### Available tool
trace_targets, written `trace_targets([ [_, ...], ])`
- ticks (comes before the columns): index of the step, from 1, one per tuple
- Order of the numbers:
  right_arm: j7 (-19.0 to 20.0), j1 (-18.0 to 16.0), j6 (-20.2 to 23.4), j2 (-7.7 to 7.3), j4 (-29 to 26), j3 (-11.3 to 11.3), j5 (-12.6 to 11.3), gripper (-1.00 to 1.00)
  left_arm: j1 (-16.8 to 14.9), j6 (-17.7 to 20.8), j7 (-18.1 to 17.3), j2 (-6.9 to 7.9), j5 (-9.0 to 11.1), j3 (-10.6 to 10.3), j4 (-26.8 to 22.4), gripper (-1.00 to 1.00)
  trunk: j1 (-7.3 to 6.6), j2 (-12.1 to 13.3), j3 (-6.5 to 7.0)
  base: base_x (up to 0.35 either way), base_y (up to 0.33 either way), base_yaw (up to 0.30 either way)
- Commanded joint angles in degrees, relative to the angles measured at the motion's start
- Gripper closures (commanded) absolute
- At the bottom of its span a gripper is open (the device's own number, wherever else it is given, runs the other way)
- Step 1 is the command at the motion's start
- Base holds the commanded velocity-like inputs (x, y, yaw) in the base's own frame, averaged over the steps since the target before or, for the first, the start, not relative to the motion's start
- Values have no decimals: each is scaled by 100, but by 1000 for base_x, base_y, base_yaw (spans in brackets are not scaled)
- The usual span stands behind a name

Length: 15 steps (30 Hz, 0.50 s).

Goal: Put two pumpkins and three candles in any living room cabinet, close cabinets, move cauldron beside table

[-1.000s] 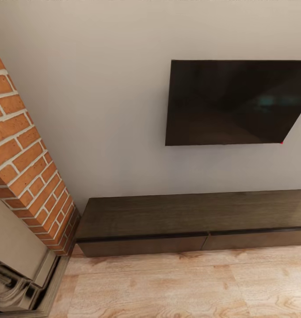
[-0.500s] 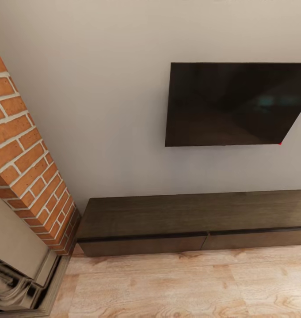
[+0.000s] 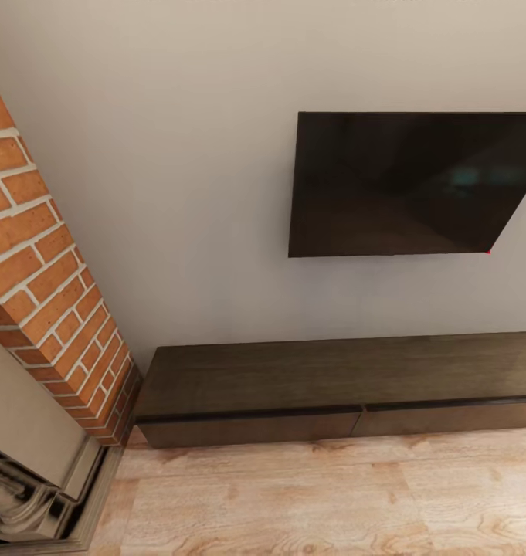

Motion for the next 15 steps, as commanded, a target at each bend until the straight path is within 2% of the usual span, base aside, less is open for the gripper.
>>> trace_targets([
  [1, -3, 62, -9, -2, -1, 1, 1, -100, 22, -5, 2, -1, -3, -1, 0, -100, 0, 0, 0, 0, 0, 0],
  [15, -13, 401, -58, -18, 4, 1, 1, -100, 306, -51, 13, 1, -12, 1, 0, -100, 0, 0, 0, 0, 0, 0],
])
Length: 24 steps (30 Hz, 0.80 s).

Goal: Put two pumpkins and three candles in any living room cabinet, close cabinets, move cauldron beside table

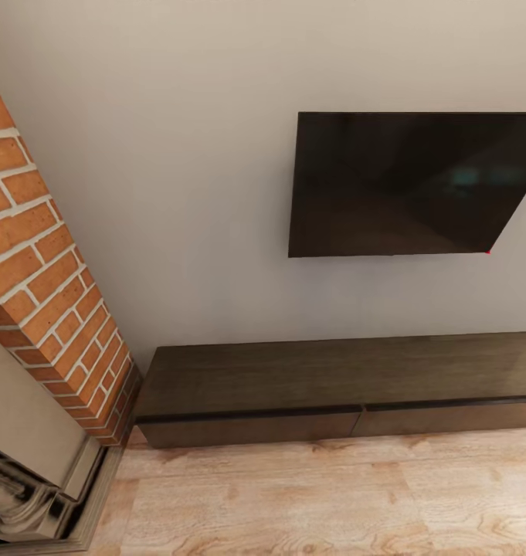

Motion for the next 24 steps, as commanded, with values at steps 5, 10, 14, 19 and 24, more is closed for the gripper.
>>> trace_targets([
  [5, 0, 42, -1, -3, 5, 0, 0, -100, 77, -4, 0, 4, -3, -2, -1, -100, 0, 0, 0, 0, 0, 0],
  [10, 0, 51, -3, 1, 7, 0, -1, -100, 104, -11, 8, -1, -4, -2, -5, -100, 0, 0, 0, 0, 0, 0],
  [14, -3, 50, -61, -3, 6, -5, -24, -100, 106, -25, 10, -4, -17, 14, -23, -100, 0, 0, 0, 0, 0, 0],
  [19, -22, 54, -465, -15, 6, -26, -25, -100, 106, -121, 9, -8, -4, 53, -62, -100, 0, 0, 0, 0, 0, 0],
  [24, -25, 54, -549, -16, 6, -25, -12, -100, 106, -371, 9, -8, 14, 58, -69, -100, 0, 0, 0, 0, 0, 0],
])
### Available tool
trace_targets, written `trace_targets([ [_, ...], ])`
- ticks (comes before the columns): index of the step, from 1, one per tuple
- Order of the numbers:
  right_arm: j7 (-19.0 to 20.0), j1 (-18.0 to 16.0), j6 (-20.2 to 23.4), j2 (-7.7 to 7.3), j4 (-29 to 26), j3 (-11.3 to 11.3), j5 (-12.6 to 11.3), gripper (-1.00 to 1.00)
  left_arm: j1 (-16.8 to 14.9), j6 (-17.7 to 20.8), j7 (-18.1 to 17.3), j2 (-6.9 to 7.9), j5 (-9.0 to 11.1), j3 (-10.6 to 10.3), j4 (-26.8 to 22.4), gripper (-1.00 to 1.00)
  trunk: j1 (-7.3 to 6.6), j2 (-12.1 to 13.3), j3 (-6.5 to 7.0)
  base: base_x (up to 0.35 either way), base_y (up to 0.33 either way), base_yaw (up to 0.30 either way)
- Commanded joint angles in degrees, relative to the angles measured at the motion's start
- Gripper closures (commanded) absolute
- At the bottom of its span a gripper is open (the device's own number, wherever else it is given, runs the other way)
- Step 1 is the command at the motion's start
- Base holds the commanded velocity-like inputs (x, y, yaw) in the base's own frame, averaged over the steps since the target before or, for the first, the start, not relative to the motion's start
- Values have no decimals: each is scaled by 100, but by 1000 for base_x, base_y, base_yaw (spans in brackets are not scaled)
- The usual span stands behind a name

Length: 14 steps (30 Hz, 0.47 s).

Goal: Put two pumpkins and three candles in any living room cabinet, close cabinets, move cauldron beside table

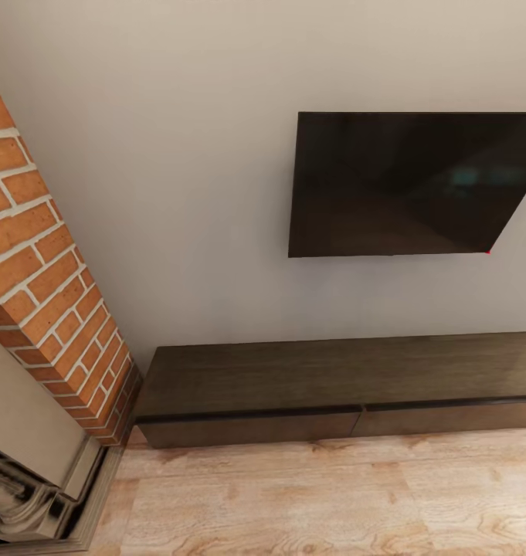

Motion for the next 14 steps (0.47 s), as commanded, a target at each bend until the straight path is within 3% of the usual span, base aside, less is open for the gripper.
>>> trace_targets([
  [1, 0, 0, -5, 0, 0, 3, 1, -100, 0, -65, 0, 1, -5, -1, 0, -100, 0, 0, 0, 0, 0, 0],
  [14, 3, 1, -22, 0, 0, 2, 3, -100, 0, -265, 0, 2, -28, -3, 0, -100, 0, 0, 0, 0, 0, 0],
])
